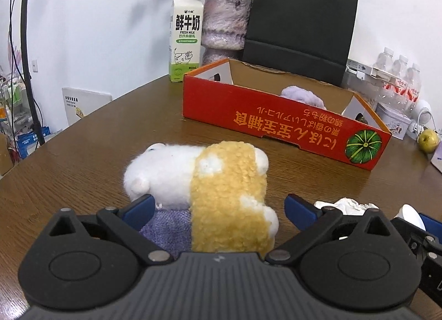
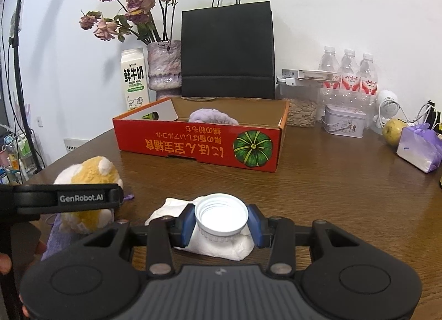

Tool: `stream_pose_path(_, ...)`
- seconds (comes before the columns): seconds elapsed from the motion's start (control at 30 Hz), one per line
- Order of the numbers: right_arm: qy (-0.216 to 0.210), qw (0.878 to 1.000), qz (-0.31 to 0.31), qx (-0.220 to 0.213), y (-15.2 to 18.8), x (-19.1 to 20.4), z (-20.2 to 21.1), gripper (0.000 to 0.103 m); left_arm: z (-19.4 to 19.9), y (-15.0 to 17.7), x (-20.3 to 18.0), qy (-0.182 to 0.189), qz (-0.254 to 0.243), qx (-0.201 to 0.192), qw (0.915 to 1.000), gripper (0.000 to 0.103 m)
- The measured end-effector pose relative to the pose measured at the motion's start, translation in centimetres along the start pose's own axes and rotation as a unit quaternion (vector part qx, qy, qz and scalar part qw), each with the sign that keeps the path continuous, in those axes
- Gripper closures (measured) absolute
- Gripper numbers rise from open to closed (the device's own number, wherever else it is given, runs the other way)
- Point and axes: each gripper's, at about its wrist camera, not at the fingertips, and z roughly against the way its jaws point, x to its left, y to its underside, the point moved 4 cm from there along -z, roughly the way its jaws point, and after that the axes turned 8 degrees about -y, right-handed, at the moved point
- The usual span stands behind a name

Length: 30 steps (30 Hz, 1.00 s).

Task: Organize objects
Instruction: 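Grasp the white-and-yellow hamster plush with the left gripper while the right holds the cap, then carry the hamster plush and bottle cap with both grippers over the red box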

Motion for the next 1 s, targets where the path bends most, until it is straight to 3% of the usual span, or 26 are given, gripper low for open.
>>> stream_pose_path(0.13, 0.002, 1.0, 0.004, 0.003, 0.1, 0.2, -0.1, 0.064, 0.4, -0.2, 0.2, 0.007, 0.002, -0.006, 1.0, 0.008)
stream_pose_path(0.3, 0.005, 1.0, 0.006, 0.005, 0.2, 0.2, -0.2, 0.064, 0.1, -0.2, 0.4, 0.038, 0.0, 0.013, 0.9992, 0.05)
stream_pose_path(0.63, 0.0, 1.0, 0.01, 0.004, 0.2, 0.4, -0.1, 0.064, 1.0, -0.7, 2.0, 0.042, 0.016, -0.003, 0.999, 0.052)
stream_pose_path(0.83, -0.004, 1.0, 0.018, 0.005, 0.3, 0.9, -0.2, 0.064, 3.2, -0.9, 2.2, 0.057, 0.002, -0.035, 0.9978, 0.052)
stream_pose_path(1.0, -0.005, 1.0, 0.03, 0.008, 0.6, 1.7, 0.1, 0.064, 4.0, -0.7, 2.4, 0.072, -0.016, -0.036, 0.9966, 0.052)
